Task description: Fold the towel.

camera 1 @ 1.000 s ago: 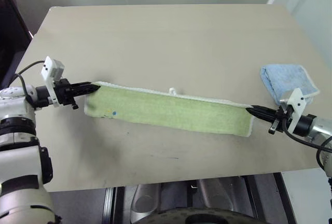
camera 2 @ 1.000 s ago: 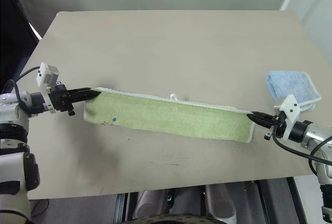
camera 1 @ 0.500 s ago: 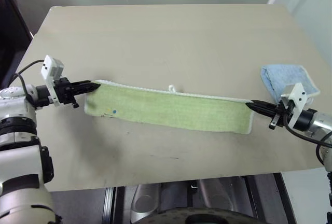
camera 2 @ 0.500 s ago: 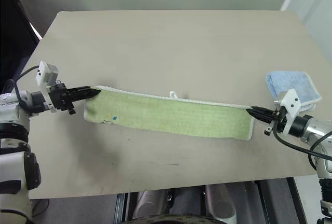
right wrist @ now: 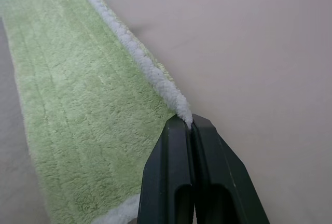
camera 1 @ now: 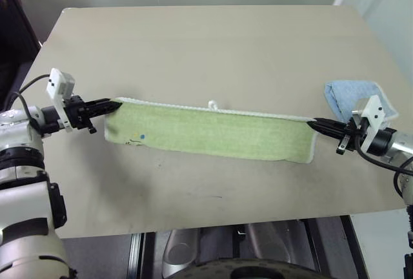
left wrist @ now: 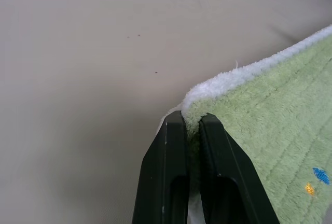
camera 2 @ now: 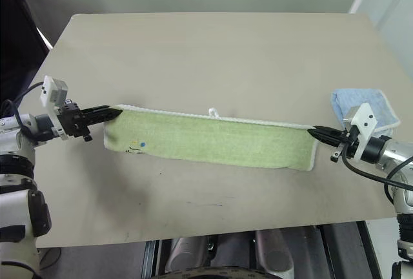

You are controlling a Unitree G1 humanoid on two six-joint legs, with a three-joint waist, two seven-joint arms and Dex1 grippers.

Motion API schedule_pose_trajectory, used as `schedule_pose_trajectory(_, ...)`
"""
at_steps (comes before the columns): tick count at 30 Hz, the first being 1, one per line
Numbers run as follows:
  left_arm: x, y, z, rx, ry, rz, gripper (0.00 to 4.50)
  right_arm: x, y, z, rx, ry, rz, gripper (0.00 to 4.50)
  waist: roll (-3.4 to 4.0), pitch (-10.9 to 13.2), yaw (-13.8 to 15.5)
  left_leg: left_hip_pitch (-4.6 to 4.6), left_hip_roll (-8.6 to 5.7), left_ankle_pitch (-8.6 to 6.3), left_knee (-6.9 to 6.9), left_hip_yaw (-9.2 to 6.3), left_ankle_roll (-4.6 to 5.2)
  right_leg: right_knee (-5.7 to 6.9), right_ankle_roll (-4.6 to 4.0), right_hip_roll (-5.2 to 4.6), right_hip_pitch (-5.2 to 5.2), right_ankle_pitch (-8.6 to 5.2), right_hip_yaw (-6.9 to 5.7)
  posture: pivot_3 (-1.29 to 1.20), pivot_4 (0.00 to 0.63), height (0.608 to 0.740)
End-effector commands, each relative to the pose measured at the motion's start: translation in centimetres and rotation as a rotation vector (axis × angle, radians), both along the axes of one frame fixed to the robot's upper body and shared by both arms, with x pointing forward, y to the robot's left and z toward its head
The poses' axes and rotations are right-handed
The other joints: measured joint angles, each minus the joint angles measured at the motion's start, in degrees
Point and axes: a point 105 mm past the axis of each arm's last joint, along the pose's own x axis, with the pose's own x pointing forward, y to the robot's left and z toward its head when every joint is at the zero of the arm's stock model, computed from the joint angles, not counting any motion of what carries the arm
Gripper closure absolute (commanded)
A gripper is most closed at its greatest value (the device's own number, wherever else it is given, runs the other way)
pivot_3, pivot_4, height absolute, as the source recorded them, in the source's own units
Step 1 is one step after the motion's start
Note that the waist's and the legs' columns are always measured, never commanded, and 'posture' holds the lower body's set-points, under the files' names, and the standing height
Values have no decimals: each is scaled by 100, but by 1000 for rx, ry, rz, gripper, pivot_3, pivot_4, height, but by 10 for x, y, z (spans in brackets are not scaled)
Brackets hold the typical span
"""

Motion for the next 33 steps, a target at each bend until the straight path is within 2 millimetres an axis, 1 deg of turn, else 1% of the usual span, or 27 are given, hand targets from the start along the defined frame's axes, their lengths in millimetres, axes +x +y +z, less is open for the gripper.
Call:
schedule_pose_trajectory(1, 1, 3, 13, 7, -63, 5, 4160, 1, -3, 9, -25, -34, 5, 4500, 0, 0, 0, 0, 0, 0, 0, 0, 0, 0, 0, 0, 0, 0, 0, 0, 150, 703)
schedule_pose_trajectory(19, 1, 2, 13, 5, -63, 6, 4160, 1, -3, 8, -25, -34, 7, 4500, 0, 0, -1, 0, 0, 0, 0, 0, 0, 0, 0, 0, 0, 0, 0, 0, 150, 703)
schedule_pose_trajectory(23, 5, -4, 10, -7, -64, -3, 4160, -1, 2, 2, -22, -26, 13, 4500, 0, 0, 1, 0, 0, 0, 0, 0, 0, 0, 0, 0, 0, 0, 0, 0, 150, 703)
schedule_pose_trajectory(33, 5, -8, 9, -5, -62, -22, 4160, -2, 3, 2, -10, -30, 13, 4500, 0, 0, -2, 0, 0, 0, 0, 0, 0, 0, 0, 0, 0, 0, 0, 0, 150, 703)
